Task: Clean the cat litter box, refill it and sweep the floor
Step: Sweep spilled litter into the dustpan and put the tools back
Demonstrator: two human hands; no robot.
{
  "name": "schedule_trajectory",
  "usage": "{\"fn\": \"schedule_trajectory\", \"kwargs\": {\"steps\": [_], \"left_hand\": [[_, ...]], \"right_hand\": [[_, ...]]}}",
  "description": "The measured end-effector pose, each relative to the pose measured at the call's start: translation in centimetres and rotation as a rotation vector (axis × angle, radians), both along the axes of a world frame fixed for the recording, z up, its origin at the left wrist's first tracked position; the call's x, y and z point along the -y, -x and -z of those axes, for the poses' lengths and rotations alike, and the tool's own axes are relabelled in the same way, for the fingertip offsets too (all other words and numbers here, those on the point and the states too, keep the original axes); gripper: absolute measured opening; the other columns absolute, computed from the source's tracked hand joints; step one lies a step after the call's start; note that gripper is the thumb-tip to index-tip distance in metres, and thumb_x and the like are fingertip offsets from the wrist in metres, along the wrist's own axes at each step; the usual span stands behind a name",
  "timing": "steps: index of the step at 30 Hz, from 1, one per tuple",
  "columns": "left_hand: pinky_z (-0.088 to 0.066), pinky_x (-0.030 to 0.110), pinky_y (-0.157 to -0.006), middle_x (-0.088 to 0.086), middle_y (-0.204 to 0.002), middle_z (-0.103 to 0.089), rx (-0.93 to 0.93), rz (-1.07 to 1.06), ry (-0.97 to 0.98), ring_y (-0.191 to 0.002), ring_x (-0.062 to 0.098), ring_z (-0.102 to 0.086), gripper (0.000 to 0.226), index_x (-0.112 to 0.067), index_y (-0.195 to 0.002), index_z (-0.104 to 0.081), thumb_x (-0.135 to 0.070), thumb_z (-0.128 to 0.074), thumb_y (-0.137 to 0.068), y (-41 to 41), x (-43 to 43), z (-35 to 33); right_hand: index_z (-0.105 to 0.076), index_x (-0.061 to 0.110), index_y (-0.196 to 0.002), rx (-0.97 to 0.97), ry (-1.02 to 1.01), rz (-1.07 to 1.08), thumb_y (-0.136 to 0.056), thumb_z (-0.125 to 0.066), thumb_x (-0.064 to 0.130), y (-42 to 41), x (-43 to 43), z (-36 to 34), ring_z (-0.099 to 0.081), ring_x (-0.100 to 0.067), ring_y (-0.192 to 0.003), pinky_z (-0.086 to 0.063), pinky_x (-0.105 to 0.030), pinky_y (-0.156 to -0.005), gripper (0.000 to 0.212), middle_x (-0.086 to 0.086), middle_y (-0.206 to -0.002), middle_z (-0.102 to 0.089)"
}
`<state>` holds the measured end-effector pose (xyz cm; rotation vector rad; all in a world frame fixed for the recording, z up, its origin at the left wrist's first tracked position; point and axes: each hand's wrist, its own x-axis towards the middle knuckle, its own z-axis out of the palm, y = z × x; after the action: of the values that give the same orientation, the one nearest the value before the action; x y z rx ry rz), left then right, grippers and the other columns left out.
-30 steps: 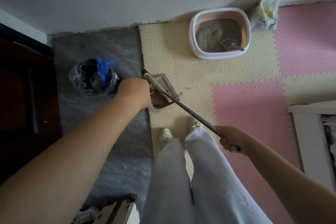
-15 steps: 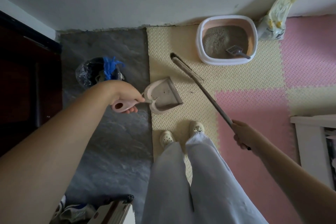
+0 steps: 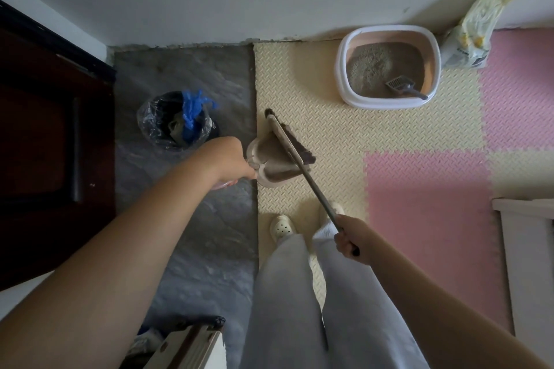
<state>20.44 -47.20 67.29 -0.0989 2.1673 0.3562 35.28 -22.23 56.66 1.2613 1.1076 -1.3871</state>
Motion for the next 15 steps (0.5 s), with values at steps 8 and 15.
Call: {"fn": "schedule_trajectory", "kwargs": {"steps": [8,15], "left_hand": [[-0.052,0.032,-0.069,-0.003,-0.092,-0.068,-0.534,0.167,-0.015,-0.084,0.017,-0.064,0.052,-0.017,-0.103,-0.067,-0.063,-0.051,-0.083,-0.9,-0.8,-1.8],[-0.047,0.03,-0.055,-0.002,-0.098,-0.059,-0.655,0.34,0.154,-0.075,0.018,-0.062,0.032,-0.019,-0.102,-0.066,-0.045,-0.057,-0.087,-5.0,0.7,-0.1]], "right_hand": [[-0.03,0.017,-0.066,0.023,0.115,0.208,-0.1,-0.032,0.019,0.4,-4.8,-3.0,-0.024,-0.002,-0.026,-0.016,-0.008,-0.024,0.034,0.004,-0.043,-0.029],[-0.043,0.018,-0.077,-0.144,-0.105,-0.114,-0.1,-0.035,0.023,1.2,-6.7,-5.0,-0.023,-0.005,-0.031,-0.016,-0.01,-0.03,0.026,0.004,-0.046,-0.031]]}}
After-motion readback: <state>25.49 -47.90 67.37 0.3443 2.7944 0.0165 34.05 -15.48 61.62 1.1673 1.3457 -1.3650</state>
